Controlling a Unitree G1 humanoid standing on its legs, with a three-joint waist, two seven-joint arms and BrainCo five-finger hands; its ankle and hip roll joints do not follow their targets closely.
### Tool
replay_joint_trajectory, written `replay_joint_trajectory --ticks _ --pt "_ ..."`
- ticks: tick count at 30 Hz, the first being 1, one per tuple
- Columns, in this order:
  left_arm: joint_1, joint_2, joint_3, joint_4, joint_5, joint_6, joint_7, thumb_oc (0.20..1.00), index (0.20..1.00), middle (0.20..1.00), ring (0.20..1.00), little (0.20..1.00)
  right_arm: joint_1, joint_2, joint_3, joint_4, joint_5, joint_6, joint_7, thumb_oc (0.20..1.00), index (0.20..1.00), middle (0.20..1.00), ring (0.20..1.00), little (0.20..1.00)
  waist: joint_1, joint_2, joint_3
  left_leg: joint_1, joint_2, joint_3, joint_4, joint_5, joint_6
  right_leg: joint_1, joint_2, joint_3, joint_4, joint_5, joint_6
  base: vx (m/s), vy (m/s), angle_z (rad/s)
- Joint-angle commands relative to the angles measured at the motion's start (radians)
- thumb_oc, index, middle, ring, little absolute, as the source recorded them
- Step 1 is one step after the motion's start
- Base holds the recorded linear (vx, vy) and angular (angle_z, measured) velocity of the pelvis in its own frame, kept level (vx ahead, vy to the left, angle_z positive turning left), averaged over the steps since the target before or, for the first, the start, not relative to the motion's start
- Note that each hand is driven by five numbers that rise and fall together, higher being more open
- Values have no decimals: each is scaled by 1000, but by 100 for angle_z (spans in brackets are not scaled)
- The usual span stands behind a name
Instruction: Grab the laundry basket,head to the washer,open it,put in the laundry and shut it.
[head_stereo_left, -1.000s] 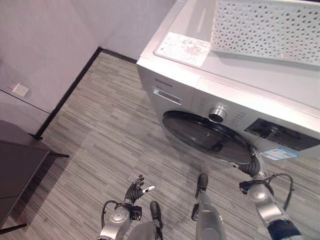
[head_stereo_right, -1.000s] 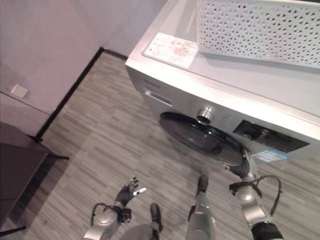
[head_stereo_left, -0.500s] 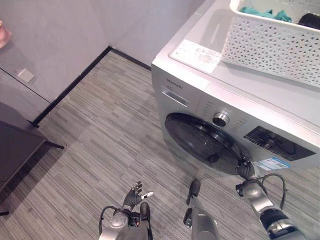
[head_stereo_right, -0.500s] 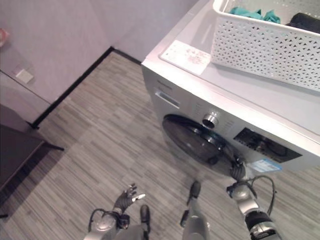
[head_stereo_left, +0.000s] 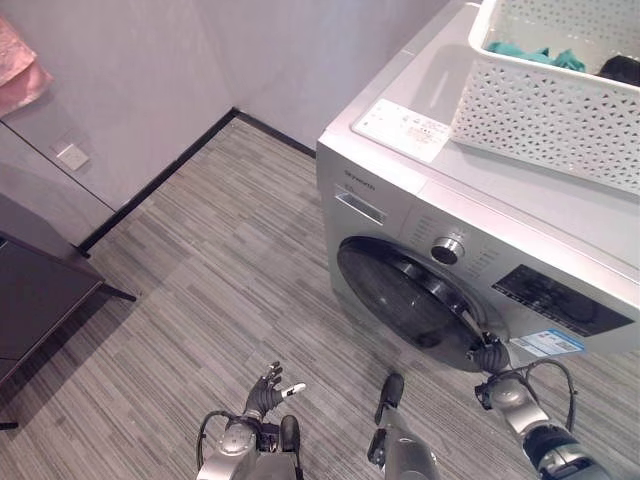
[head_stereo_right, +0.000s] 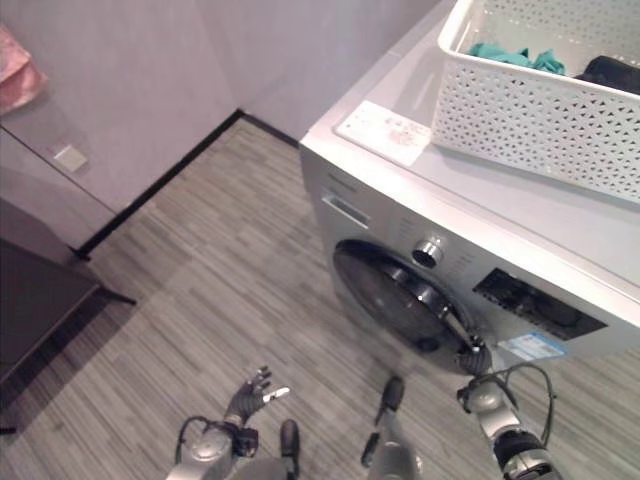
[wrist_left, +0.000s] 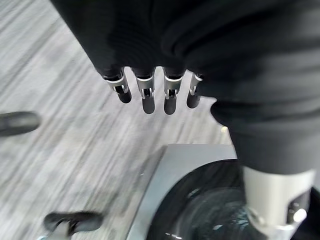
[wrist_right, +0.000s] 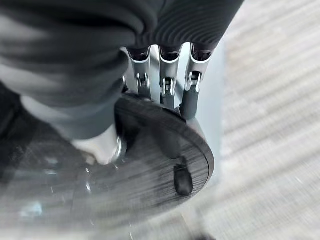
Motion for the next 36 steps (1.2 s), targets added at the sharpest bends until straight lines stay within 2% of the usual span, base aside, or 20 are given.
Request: replay_joint_trajectory --ticks 1,7,12,13,14,16,17,19,20,22,25,26,27,28,29,30,31,32,35,36 --pt "-32 119 -3 -134 106 -26 15 1000 1000 1000 1000 1000 -80 289 103 -4 125 -63 180 1000 1000 1000 1000 1000 95 -46 44 -10 1 -12 41 -58 -7 77 -156 49 3 -95 147 12 4 14" --pt "-11 169 96 -236 247 -9 74 1000 1000 1000 1000 1000 13 426 171 53 278 -28 291 1000 1000 1000 1000 1000 132 -60 -12 79 18 -4 34 -81 -10 161 -132 26 4 -113 147 63 25 5" --pt "-4 211 131 -326 384 -15 143 1000 1000 1000 1000 1000 32 450 196 92 245 -30 284 1000 1000 1000 1000 1000 151 -63 -30 104 24 -12 27 -87 -15 197 -129 6 5 -124 150 30 5 10" --pt "-6 250 161 -412 459 -26 180 1000 1000 1000 1000 1000 32 452 194 120 231 -34 278 1000 1000 1000 1000 1000 162 -64 -36 107 24 -17 26 -88 -17 205 -129 1 5 -126 151 11 -7 19" --pt "-3 251 163 -416 459 -24 179 1000 1000 1000 1000 1000 32 453 194 122 231 -34 278 1000 1000 1000 1000 1000 161 -65 -36 107 24 -17 26 -88 -17 205 -129 0 4 -127 151 29 -17 15" --pt "9 303 224 -580 492 -49 160 1000 1000 1000 1000 1000 31 455 183 168 193 -34 279 1000 1000 1000 1000 1000 173 -64 -48 113 25 -22 19 -88 -21 216 -129 -11 4 -128 153 27 -17 16" --pt "9 303 225 -581 492 -49 160 1000 1000 1000 1000 1000 31 455 183 169 193 -34 279 1000 1000 1000 1000 1000 173 -64 -48 113 25 -22 19 -88 -21 216 -129 -11 4 -128 153 28 -6 30" --pt "5 374 270 -736 544 -85 115 1000 1000 1000 1000 1000 34 452 162 212 141 -33 295 1000 1000 1000 1000 1000 175 -60 -59 122 27 -20 14 -90 -24 224 -128 -10 3 -129 156 32 2 18" --pt "6 374 271 -737 544 -84 114 1000 1000 1000 1000 1000 34 452 162 212 141 -33 295 1000 1000 1000 1000 1000 175 -60 -58 122 27 -20 14 -90 -24 224 -128 -10 3 -129 156 48 -1 0" --pt "-9 413 312 -856 548 -112 94 1000 1000 1000 1000 1000 38 450 144 245 113 -32 300 1000 1000 1000 1000 1000 172 -56 -67 130 27 -18 8 -91 -27 229 -127 -10 2 -129 159 45 -7 0" --pt "-84 424 314 -1003 357 -177 16 1000 1000 1000 1000 1000 45 439 117 283 79 -38 304 1000 1000 1000 1000 1000 155 -51 -82 141 30 -17 -1 -90 -31 237 -122 -12 0 -134 160 63 -9 2" --pt "-125 422 271 -1041 148 -178 -87 1000 1000 1000 1000 1000 50 427 99 301 53 -36 308 1000 1000 1000 1000 1000 144 -48 -88 148 32 -15 -4 -90 -32 243 -120 -11 0 -135 160 52 1 4" --pt "-125 422 271 -1041 148 -178 -88 1000 1000 1000 1000 1000 50 427 99 301 53 -36 308 1000 1000 1000 1000 1000 144 -48 -87 148 32 -15 -5 -90 -32 243 -120 -11 0 -135 160 60 14 3" --pt "-142 394 228 -1044 -55 -163 -163 1000 1000 1000 1000 1000 51 419 92 319 29 -29 311 1000 1000 1000 1000 1000 134 -43 -93 152 32 -13 -7 -89 -33 245 -119 -10 0 -136 160 65 21 -1" --pt "-161 311 148 -997 -315 -110 -244 1000 1000 1000 1000 1000 57 418 92 337 -6 -25 326 1000 1000 1000 1000 1000 116 -44 -102 161 33 -9 -9 -89 -33 250 -119 -8 0 -138 160 82 22 -2" --pt "-166 241 89 -930 -472 -66 -276 1000 1000 1000 1000 1000 55 413 98 339 -17 -28 333 1000 1000 1000 1000 1000 109 -44 -103 164 33 -8 -9 -88 -31 251 -118 -5 0 -139 158 60 10 -1" --pt "-168 239 87 -927 -474 -68 -278 1000 1000 1000 1000 1000 55 412 97 339 -17 -28 333 1000 1000 1000 1000 1000 111 -43 -102 164 34 -8 -9 -88 -32 252 -117 -5 0 -139 158 30 -11 -6" --pt "-221 100 -110 -817 -759 40 -325 1000 1000 1000 1000 1000 25 388 84 349 -17 -33 323 1000 1000 1000 1000 1000 77 -47 -98 160 31 -15 -8 -81 -25 244 -113 10 0 -140 155 14 -12 -8" --pt "-229 112 -166 -816 -771 44 -316 1000 1000 1000 1000 1000 14 370 62 377 -28 -29 302 1000 1000 1000 1000 1000 65 -45 -92 154 28 -24 -8 -78 -23 242 -112 11 0 -142 156 2 -3 -2" --pt "-224 122 -202 -756 -721 59 -311 1000 1000 1000 1000 1000 13 364 51 398 -30 -27 296 1000 1000 1000 1000 1000 58 -42 -91 153 27 -26 -9 -77 -22 242 -110 14 0 -144 155 7 11 -3"
